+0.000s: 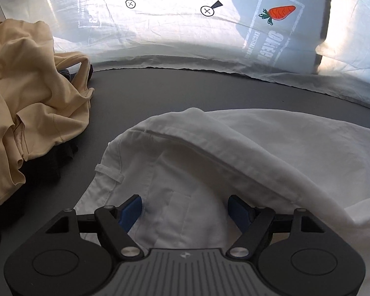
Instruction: Fold clothes
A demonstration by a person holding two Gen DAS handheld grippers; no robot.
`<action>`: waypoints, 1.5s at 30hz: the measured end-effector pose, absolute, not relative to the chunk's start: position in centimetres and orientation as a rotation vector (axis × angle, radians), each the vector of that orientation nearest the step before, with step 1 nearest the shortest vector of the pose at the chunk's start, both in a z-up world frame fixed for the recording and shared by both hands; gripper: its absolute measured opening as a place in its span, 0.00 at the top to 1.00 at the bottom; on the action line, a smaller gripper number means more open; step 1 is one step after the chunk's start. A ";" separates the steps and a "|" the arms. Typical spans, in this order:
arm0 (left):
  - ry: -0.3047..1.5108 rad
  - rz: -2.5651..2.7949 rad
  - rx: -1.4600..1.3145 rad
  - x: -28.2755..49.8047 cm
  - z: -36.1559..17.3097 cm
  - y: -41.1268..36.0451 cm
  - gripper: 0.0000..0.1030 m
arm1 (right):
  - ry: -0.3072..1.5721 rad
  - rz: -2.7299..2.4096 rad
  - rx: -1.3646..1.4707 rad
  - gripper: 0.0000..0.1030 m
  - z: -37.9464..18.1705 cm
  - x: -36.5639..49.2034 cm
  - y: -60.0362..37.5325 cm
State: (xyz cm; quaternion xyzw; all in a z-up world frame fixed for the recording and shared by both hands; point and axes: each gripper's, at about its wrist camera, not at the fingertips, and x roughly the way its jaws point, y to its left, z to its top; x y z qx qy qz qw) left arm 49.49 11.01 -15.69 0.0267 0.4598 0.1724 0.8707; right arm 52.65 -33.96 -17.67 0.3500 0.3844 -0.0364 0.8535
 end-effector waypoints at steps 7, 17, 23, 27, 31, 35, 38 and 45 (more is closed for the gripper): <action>0.939 0.315 0.187 50.7 -18.9 10.3 0.09 | 0.699 -0.092 0.791 0.97 -17.2 57.0 -34.4; 0.933 0.344 0.040 49.6 -18.2 12.8 0.08 | 0.900 0.013 0.670 0.49 -18.9 55.0 -27.8; 0.939 0.349 -0.067 49.0 -17.7 14.6 0.08 | 1.020 0.182 0.726 0.73 -19.5 56.4 -23.2; 0.933 0.329 -0.116 48.9 -17.4 15.3 0.08 | 1.026 0.220 0.637 0.92 -18.2 58.9 -20.3; 0.900 0.293 -0.138 48.7 -16.8 15.4 0.08 | 0.933 0.208 0.922 0.92 -18.0 61.5 -22.2; 0.886 0.306 -0.158 48.6 -16.1 15.9 0.08 | 0.932 0.098 0.863 0.62 -18.7 61.5 -22.1; 0.864 0.304 -0.186 47.7 -15.5 16.7 0.08 | 0.908 0.126 0.762 0.56 -18.5 59.6 -21.7; 0.813 0.329 -0.304 45.9 -14.1 18.7 0.08 | 0.878 0.269 0.558 0.59 -17.3 56.1 -19.4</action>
